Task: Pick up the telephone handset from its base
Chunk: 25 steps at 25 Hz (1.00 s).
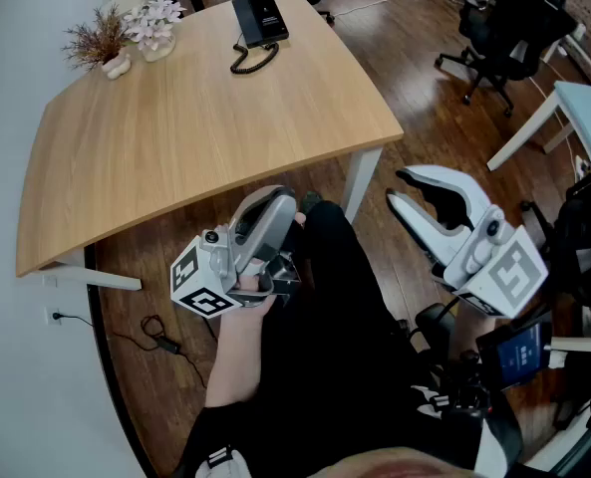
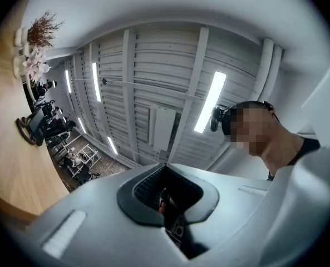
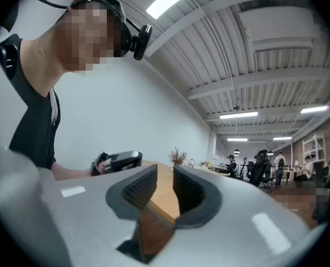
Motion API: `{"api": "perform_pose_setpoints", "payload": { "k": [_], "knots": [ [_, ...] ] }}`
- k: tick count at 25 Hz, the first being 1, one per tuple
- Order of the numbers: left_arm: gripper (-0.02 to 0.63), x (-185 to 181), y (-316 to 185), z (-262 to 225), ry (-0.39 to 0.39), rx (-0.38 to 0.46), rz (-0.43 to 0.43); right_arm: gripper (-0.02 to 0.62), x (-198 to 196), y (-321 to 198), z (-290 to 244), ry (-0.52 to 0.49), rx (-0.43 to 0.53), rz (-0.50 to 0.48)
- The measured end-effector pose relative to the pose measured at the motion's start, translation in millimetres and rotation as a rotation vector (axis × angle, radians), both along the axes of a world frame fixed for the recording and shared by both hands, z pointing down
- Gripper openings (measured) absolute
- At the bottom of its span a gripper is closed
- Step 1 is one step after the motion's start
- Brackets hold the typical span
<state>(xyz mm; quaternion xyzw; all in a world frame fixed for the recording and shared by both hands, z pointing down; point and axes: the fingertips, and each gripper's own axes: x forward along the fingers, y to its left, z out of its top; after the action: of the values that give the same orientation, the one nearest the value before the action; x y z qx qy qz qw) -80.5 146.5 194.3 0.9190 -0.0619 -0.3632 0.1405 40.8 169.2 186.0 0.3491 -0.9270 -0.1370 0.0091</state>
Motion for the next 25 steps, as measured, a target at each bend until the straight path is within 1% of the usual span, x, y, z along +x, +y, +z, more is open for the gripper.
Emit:
{"api": "perform_pose_setpoints", "payload": {
  "k": [2,4,8,14,19,25],
  "knots": [
    [0.002,-2.6,3.1,0.3,-0.002,0.01,-0.002,0.092,-3.9,3.7,-3.5,0.005,0.02,-0.006],
    [0.002,-5.4,-7.1,-3.4,-0.002,0.013,-0.006,0.092,-8.8,-6.2,-10.1,0.013,0.03,-0.014],
    [0.002,-11.7,-53.7,-16.3,0.007,0.011,-0.021,0.092,-18.8,-51.6,-25.3,0.048,0.029,-0.035],
    [0.002,-22.5,-100.1,-22.8,0.006,0.021,-0.057,0.092,-31.5,-106.3,-34.2,0.102,0.027,-0.057],
    [0.002,-32.0,-137.9,-25.7,-0.037,0.025,-0.107,0.092,-42.9,-163.2,-29.9,0.124,-0.029,-0.078],
    [0.002,-49.4,-180.0,-31.3,-0.133,0.049,-0.168,0.092,-53.9,-233.3,-17.8,0.105,-0.098,-0.065]
  ]
}}
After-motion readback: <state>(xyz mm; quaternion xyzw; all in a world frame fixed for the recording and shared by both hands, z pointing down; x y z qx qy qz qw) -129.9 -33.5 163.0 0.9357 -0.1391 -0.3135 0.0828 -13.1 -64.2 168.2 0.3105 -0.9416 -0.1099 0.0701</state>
